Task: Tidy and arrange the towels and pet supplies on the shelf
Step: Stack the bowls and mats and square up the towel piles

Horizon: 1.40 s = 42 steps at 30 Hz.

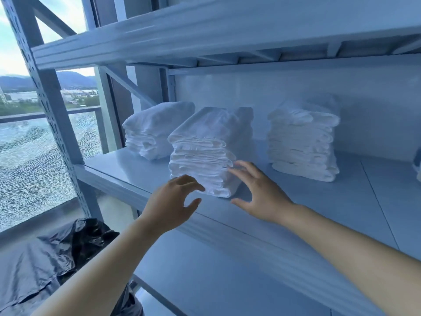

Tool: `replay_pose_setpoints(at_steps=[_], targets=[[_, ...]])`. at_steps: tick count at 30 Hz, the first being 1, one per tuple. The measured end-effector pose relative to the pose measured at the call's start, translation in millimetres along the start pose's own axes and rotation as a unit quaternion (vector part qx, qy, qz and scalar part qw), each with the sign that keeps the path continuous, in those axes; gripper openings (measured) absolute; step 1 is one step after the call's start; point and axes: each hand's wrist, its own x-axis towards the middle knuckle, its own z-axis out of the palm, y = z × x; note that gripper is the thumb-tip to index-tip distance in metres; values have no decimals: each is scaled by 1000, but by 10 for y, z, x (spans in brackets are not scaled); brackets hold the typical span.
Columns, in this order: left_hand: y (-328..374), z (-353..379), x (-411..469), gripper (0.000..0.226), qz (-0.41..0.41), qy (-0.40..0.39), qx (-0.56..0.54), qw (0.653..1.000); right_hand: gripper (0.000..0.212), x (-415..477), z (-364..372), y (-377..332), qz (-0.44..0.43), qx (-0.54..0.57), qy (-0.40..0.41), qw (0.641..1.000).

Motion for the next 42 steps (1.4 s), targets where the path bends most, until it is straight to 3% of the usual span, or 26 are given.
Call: replay_pose_setpoints(at_steps=[3,9,14,22,34,40,42], targets=[[-116,128,152,28,-9,48,14,999,87,156,55,170,-9,-13,6,1000],[-308,362,553,72,4,65,35,997,108,477,97,448,-53,-28,13,998],[-376,653,796,79,0,116,25,993,109,683,162,645,-66,8,-14,998],[-393,877,1163,78,-28,129,7,991,106,963,275,988,-66,-1,12,998],[-677,1114,1587,59,-36,77,-57,995,109,1343,498,1220,-24,-21,32,999],[-864,1041,1726,66,-3,-18,-37,999,106,1398,452,1137,28,-61,15,998],[-969,958,1689,69,23,-50,-29,998,101,1387,437,1049,8,-93,43,995]])
